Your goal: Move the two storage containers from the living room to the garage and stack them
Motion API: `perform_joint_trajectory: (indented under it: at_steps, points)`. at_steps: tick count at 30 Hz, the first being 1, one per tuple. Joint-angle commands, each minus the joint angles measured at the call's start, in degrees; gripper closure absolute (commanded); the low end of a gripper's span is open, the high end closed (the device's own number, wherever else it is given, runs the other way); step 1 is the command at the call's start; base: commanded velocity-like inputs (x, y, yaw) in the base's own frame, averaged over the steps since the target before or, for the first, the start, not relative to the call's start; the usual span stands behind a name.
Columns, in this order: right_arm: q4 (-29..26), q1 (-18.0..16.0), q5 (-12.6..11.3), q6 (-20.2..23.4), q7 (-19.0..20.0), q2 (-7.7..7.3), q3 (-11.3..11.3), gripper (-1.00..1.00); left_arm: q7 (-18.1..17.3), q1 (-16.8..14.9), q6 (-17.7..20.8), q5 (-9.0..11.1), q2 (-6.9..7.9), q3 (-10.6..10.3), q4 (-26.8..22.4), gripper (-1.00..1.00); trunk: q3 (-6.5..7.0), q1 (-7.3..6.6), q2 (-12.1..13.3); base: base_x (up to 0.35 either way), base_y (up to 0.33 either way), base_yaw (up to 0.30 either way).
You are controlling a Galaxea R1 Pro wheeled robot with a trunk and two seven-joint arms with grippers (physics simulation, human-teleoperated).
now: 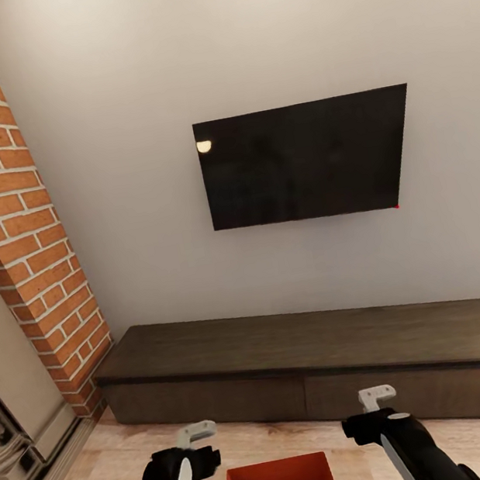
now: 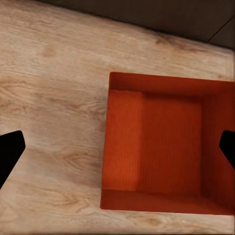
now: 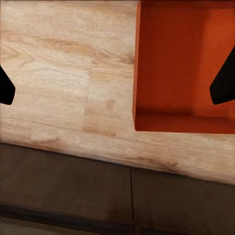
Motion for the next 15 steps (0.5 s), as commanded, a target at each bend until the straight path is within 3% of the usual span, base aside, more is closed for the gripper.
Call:
perform_joint_trajectory:
  at_steps: [1,15]
  points:
    - [0.1,-0.1,0.3,0.4,0.0,0.01,0.2,-1.00,0.6,-0.1,0.3,0.6,-0.07,-0.1,0.2,-1.00,-0.07,0.00,0.0,0.000,0.000,0.000]
    - [4.6,-0.2,0.0,0.3,0.3,0.21,0.3,-1.00,0.4,-0.3,0.1,0.7,0.19,0.0,5.4,-1.00,-0.07,0.00,0.0,0.000,0.000,0.000]
